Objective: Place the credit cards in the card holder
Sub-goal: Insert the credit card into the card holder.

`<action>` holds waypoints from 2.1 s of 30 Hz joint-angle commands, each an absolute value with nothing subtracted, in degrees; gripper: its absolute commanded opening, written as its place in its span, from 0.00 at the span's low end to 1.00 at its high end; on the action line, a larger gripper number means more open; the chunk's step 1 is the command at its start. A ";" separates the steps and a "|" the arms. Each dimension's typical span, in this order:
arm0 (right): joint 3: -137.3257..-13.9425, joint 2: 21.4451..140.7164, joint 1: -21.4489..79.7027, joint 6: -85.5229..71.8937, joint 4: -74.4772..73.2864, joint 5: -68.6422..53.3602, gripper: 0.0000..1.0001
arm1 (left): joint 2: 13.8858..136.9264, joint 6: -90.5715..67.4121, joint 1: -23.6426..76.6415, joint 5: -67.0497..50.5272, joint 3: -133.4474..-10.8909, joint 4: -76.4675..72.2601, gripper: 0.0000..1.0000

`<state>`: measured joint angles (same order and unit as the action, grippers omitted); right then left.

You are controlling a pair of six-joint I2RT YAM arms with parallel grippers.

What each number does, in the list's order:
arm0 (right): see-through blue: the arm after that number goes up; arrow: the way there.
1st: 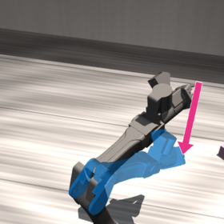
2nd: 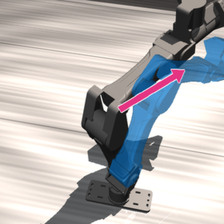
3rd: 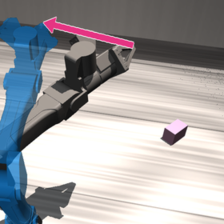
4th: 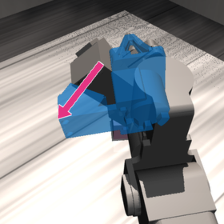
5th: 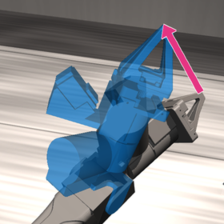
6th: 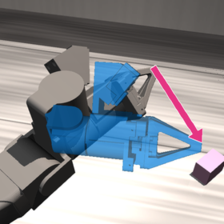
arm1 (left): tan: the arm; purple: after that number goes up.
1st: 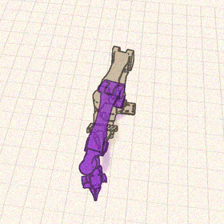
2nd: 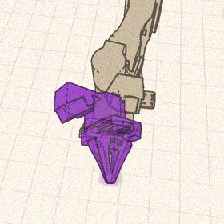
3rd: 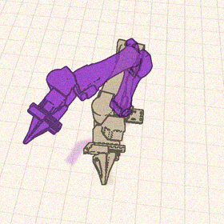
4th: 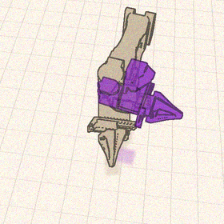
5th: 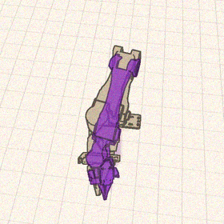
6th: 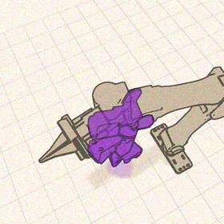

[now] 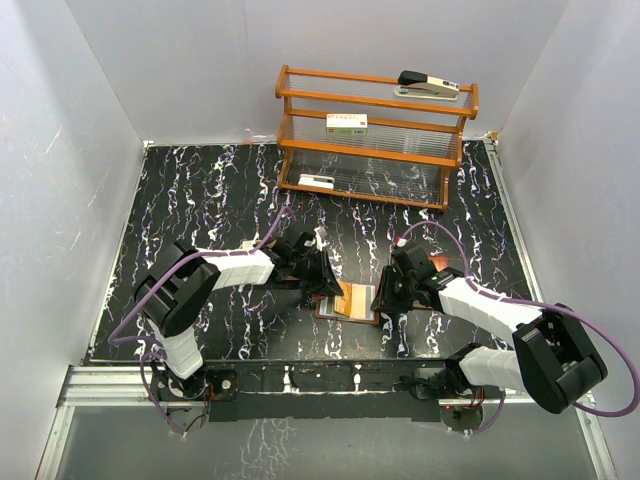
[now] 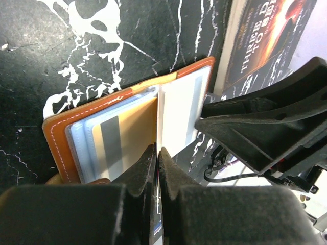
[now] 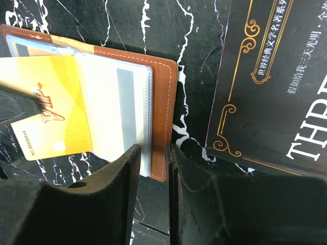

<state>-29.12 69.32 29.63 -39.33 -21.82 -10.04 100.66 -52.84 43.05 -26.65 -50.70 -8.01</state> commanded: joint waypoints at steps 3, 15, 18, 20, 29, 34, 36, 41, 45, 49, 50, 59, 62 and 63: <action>-29.00 69.19 30.06 -39.37 -20.74 -9.32 0.26 | 102.60 -50.60 43.77 -28.96 -52.41 -5.31 0.00; -28.15 68.93 30.06 -39.20 -21.22 -7.61 0.24 | 99.36 -50.30 43.86 -27.39 -53.71 -3.07 0.00; -28.47 68.86 30.06 -39.11 -21.70 -6.91 0.22 | 98.99 -49.90 43.86 -27.42 -54.77 -2.05 0.00; -28.44 68.89 30.03 -39.07 -21.60 -6.93 0.22 | 99.24 -49.12 43.81 -27.44 -55.39 -1.58 0.00; -28.17 68.85 30.08 -39.11 -21.40 -7.07 0.22 | 100.23 -46.47 43.84 -27.48 -57.10 0.99 0.00; -27.86 68.93 30.13 -39.20 -21.16 -7.16 0.21 | 100.57 -46.24 43.85 -27.66 -57.50 1.42 0.00; -27.91 68.96 30.13 -39.20 -21.10 -7.16 0.21 | 101.20 -47.07 43.86 -28.78 -56.91 -0.31 0.00; -27.88 69.33 30.06 -39.20 -20.92 -7.14 0.21 | 102.30 -48.60 43.84 -31.34 -55.63 -4.31 0.00; -27.86 69.50 30.14 -39.16 -20.92 -7.12 0.21 | 103.30 -47.81 43.85 -30.62 -55.78 -3.23 0.00; -27.95 69.58 30.06 -39.15 -20.77 -7.13 0.21 | 104.57 -47.09 43.86 -29.31 -56.11 -1.44 0.00; -27.95 69.55 30.18 -39.13 -20.78 -7.12 0.21 | 104.68 -46.84 43.86 -28.82 -56.20 -0.96 0.00; -27.69 69.79 30.05 -39.20 -20.57 -6.94 0.21 | 103.81 -47.37 43.85 -25.85 -56.12 1.98 0.00; -27.69 69.57 30.12 -39.33 -20.53 -6.94 0.21 | 103.59 -48.00 43.86 -25.37 -55.68 1.67 0.00; -27.64 69.55 30.06 -39.37 -20.52 -6.94 0.21 | 103.77 -48.11 43.84 -25.84 -55.57 1.14 0.00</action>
<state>-29.02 69.25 29.89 -39.33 -21.93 -9.08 104.51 -47.99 43.64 -27.77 -55.86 -1.61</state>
